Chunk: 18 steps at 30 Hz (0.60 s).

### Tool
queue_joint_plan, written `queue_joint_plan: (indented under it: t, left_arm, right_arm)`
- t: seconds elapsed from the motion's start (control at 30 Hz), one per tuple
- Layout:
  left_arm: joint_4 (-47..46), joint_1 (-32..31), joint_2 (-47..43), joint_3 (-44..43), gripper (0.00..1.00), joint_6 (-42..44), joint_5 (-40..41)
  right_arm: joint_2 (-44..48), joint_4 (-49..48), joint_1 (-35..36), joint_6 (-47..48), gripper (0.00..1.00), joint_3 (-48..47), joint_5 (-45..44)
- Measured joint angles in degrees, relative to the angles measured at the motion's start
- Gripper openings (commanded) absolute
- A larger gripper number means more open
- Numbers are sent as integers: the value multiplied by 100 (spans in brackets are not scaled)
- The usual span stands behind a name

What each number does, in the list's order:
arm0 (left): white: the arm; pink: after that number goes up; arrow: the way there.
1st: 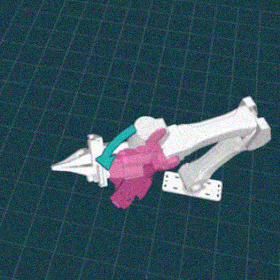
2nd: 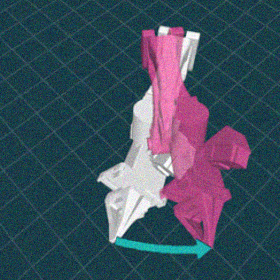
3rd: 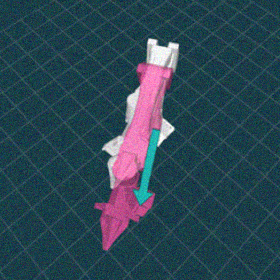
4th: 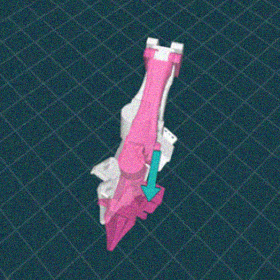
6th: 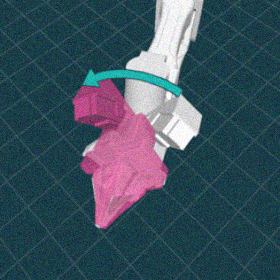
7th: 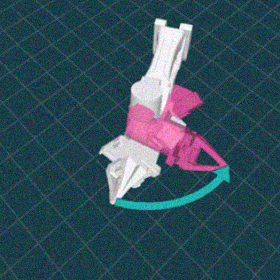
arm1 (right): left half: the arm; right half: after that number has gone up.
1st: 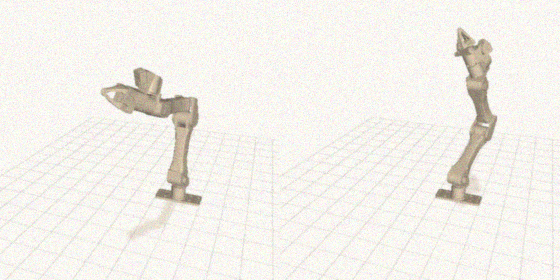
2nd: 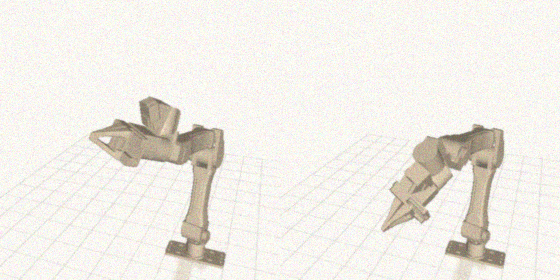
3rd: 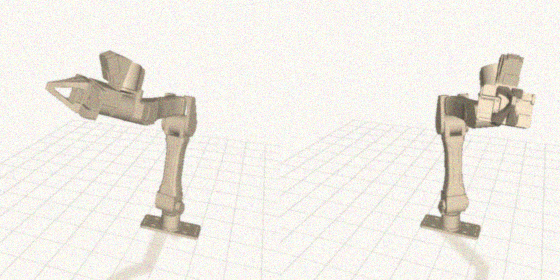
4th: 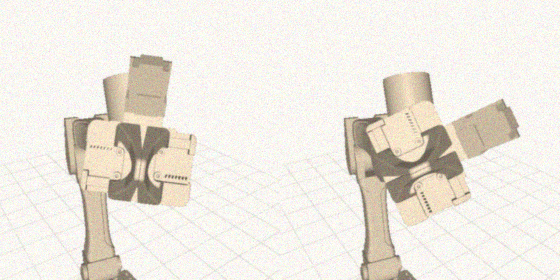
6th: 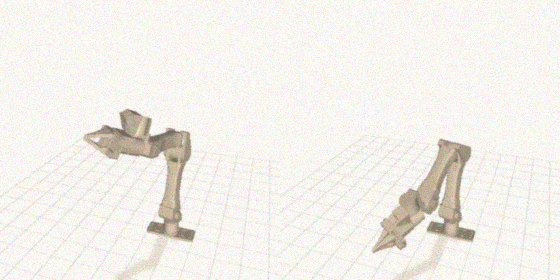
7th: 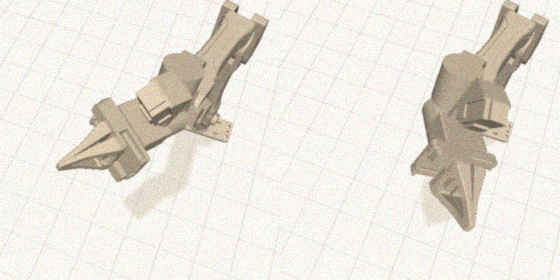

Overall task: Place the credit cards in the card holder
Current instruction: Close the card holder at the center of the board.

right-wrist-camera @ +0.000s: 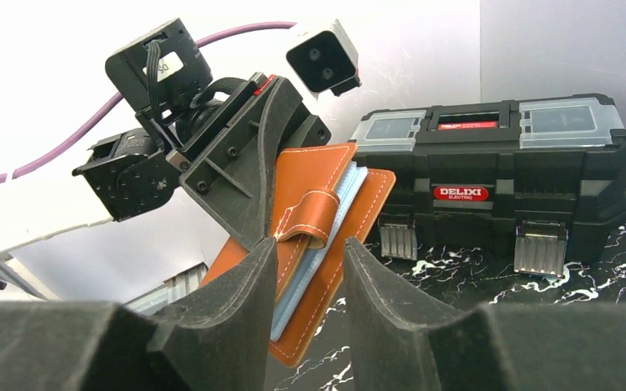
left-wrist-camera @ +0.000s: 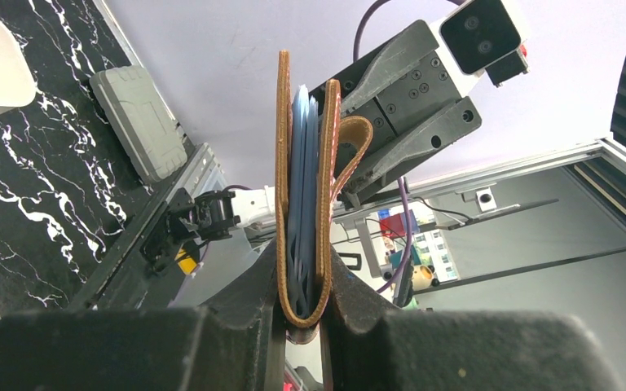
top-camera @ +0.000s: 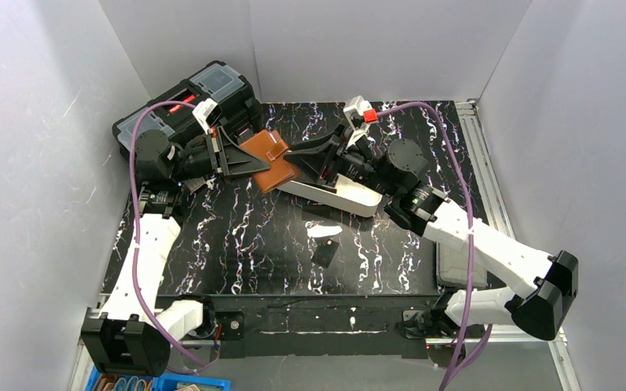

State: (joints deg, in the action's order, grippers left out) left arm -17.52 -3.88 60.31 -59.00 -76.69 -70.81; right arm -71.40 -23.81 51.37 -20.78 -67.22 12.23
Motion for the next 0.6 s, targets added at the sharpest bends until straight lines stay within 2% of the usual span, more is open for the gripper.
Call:
queue_joint_plan:
  t: [0.47,0.6]
  left_arm:
    - [17,0,-11,-76,8,0,0]
    - [24,0,-11,-76,8,2,0]
  right_arm:
    - [-33,-7,-33,-7,41,26,87]
    - [-98,-76,-37,-37,37,24,131]
